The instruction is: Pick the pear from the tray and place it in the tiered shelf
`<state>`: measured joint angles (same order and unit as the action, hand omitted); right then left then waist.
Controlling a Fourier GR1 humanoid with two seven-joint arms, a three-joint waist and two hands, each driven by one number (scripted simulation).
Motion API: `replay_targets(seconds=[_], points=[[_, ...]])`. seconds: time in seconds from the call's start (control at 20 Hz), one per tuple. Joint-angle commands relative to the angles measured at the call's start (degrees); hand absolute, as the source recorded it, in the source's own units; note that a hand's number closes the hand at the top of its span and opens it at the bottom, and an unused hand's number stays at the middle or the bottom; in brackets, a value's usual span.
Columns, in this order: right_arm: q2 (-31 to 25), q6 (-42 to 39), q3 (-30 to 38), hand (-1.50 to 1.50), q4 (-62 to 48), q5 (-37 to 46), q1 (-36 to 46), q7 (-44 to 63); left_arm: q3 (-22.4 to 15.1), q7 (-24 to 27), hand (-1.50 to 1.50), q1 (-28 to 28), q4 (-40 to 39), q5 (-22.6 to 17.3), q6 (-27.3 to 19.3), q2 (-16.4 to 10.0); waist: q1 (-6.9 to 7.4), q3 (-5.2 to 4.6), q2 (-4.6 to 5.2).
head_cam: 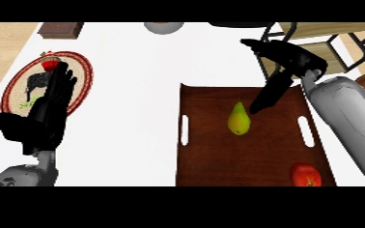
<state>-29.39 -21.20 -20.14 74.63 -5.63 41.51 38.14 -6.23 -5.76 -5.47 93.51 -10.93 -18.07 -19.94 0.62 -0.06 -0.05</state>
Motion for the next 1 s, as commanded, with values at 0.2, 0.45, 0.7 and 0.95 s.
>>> replay_targets(seconds=[0.2, 0.45, 0.7, 0.95], points=[[2.28, -2.55, -6.84, -1.50, -4.59, 11.90, -0.60, 1.59, -0.70, -0.42, 0.00, 2.06, 1.73, 2.72, -1.06, 1.77, 0.11, 0.06, 0.12], [5.37, -3.59, -5.50, -1.50, -5.19, 15.35, -1.19, 5.90, 1.39, -2.16, 0.00, 4.60, 5.80, 0.81, 3.20, 0.15, -0.04, 0.06, 0.02], [9.54, -1.78, -3.29, -1.50, -2.66, 20.13, -6.50, 3.68, 3.21, -2.02, 0.00, -0.60, -0.06, 3.44, 2.62, 2.82, -0.53, 0.05, 0.03], [9.32, -1.68, -1.21, -1.50, -5.14, 25.28, -10.60, -3.22, 6.42, -0.74, 0.00, 1.26, 0.21, 2.29, 5.55, 2.71, -0.45, 0.06, 0.06]])
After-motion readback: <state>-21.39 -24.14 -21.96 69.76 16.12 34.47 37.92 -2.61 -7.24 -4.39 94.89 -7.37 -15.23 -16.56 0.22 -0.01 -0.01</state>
